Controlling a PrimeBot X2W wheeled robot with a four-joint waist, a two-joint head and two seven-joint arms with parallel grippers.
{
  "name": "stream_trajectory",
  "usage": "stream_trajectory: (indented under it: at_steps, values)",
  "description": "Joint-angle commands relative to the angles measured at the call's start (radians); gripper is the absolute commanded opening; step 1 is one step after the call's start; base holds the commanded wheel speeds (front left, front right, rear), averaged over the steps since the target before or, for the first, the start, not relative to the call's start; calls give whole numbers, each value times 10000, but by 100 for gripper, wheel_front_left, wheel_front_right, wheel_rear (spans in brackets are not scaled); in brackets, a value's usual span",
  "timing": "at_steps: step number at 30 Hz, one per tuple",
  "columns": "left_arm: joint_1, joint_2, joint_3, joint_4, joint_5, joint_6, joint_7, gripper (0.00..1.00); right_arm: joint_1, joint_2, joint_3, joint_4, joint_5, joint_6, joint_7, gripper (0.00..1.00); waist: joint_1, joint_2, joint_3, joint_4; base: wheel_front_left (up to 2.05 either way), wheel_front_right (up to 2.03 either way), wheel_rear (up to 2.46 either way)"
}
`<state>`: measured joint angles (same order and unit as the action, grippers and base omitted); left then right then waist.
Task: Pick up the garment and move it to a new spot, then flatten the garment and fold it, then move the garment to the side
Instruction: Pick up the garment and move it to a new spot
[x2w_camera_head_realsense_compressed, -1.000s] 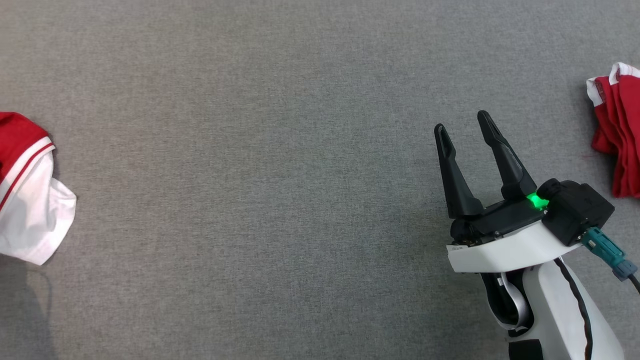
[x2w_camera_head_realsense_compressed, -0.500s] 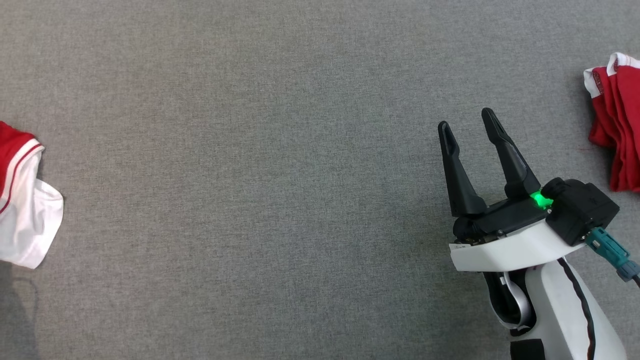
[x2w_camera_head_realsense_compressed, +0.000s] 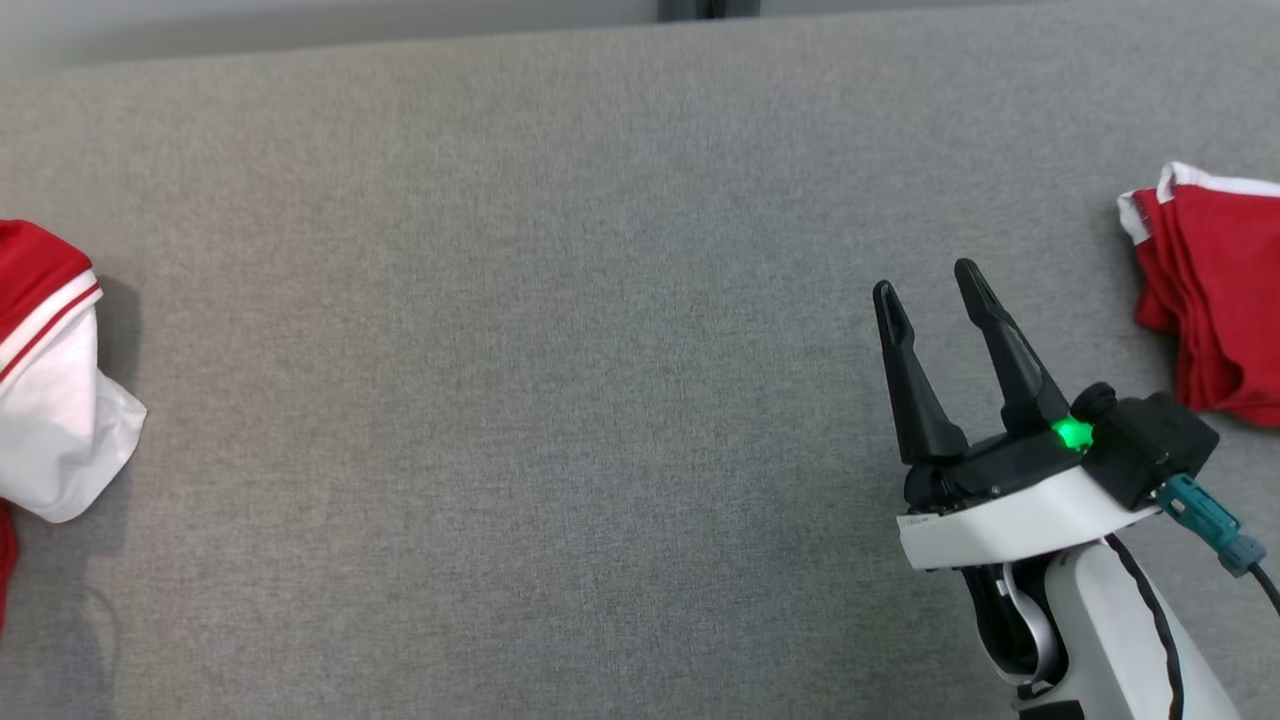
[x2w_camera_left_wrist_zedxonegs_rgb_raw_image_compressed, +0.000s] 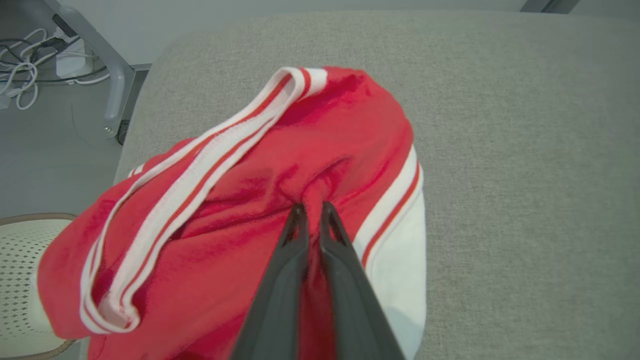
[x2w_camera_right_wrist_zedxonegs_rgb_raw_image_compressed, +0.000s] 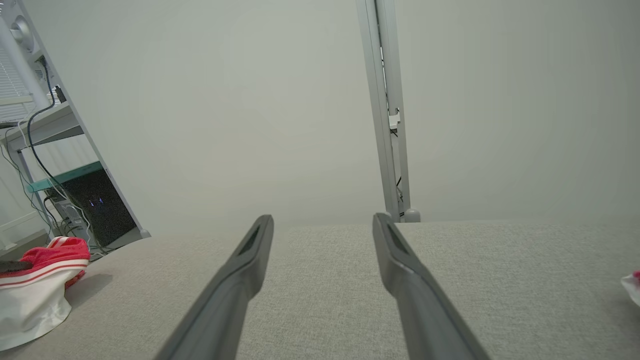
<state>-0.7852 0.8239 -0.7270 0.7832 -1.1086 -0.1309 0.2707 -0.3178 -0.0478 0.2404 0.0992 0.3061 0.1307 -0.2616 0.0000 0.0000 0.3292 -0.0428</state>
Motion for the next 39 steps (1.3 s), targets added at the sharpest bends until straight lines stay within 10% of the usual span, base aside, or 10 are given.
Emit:
stream_trajectory:
  at_steps: [1, 19, 29, 39]
  values:
    - [-208, 102, -173, -169, 97, 2, -138, 0, 170, -57, -20, 52, 91, 2, -46, 100, 0, 0, -564, -32, 0, 0, 0]
    - [-1416, -92, -2222, -3158, 1044, 2, -613, 0, 1441, -55, -293, 318, 607, 2, -46, 100, 0, 0, -2894, -920, 0, 0, 0]
    - [-2027, -1449, -1769, -5042, 513, 222, -1336, 0, 1595, -52, -896, 112, 479, 2, -46, 100, 0, 0, -3080, -1339, 0, 0, 0]
    - [-661, -1518, -1681, -5437, -103, 514, -1970, 0, 1671, -52, -1233, -73, 381, 2, -46, 100, 0, 0, -2793, -1244, 0, 0, 0]
